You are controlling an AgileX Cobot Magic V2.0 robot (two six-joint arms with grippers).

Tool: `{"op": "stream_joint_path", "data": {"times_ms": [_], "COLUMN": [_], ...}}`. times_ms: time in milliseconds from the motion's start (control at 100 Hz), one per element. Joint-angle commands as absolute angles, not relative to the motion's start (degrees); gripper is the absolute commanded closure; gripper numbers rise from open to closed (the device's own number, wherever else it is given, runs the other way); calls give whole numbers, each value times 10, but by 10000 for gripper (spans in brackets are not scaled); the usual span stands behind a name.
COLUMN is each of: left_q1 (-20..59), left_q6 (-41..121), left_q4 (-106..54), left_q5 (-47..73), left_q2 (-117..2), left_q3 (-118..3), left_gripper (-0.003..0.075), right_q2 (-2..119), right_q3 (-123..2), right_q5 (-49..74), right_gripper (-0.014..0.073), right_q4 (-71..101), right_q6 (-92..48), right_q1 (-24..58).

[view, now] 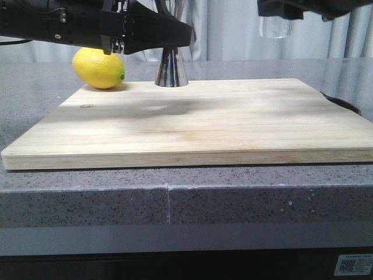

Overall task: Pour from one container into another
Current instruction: 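Lift the beaker with the right gripper and bring it above the jigger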

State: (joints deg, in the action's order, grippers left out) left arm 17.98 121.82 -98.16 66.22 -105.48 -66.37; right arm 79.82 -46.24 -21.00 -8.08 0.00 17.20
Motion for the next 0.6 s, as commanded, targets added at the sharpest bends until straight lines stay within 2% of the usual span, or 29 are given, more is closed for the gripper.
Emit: {"op": "stream_joint_path", "data": {"times_ms": [0,170,590], "left_q1": [185,185,185], "left_q6": [1213,1213,1211], "left_q4": [-1019,-1019,-1019], "left_q5": [723,723,725], "left_q2": [-1025,-1025,-1025], "left_q3": [-680,-680,-680], "left_gripper": [554,554,554], "right_q2": [768,757,753], "right_q3": [-501,-530,-587], "right_q5": [-219,-181,-117], "right_gripper": [336,336,336], "right_q4": [-104,-128,-189], "right_q6": [0,-4,-4], "right_q1": [173,179,253]}}
